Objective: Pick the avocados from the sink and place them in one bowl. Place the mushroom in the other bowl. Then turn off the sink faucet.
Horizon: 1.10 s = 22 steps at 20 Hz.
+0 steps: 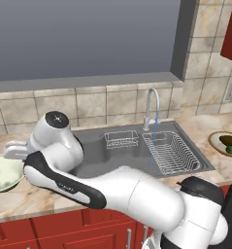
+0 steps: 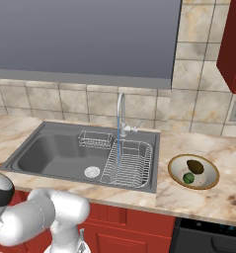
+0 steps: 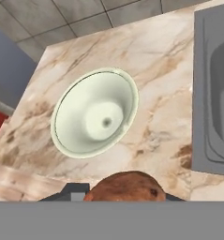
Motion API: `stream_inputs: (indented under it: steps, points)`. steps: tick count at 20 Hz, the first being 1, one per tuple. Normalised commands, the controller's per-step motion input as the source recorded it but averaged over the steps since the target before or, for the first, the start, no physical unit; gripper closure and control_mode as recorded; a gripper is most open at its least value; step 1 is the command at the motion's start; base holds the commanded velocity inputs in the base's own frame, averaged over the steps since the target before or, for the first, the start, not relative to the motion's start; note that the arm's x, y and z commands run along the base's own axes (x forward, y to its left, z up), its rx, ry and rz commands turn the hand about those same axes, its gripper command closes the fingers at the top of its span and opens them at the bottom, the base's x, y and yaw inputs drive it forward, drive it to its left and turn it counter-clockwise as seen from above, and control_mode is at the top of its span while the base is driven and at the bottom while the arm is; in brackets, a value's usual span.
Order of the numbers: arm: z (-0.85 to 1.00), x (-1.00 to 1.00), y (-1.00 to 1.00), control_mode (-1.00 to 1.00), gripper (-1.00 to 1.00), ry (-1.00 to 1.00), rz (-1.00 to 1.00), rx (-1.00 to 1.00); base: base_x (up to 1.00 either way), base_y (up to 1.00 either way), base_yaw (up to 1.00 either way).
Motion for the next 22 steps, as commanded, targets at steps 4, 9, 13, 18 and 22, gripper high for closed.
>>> stream_inputs:
  steps: [4, 9, 13, 18, 22]
  points:
    - [-0.19, 0.42, 0.37, -1.0, 1.0, 0.0, 0.0, -0.02, 0.0, 0.0, 0.0]
    - [-0.15, 0.41, 0.61, -1.0, 1.0, 0.0, 0.0, -0.03, 0.0, 0.0, 0.0]
    - [-0.12, 0.34, 0.66, -1.0, 1.0, 0.0, 0.0, -0.04, 0.0, 0.0, 0.0]
    - [-0.12, 0.07, 0.33, -1.0, 1.0, 0.0, -0.03, -0.08, 0.0, 0.0, 0.0]
    - [-0.15, 0.0, 0.01, -1.0, 1.0, 0.0, -0.04, -0.1, 0.0, 0.0, 0.0]
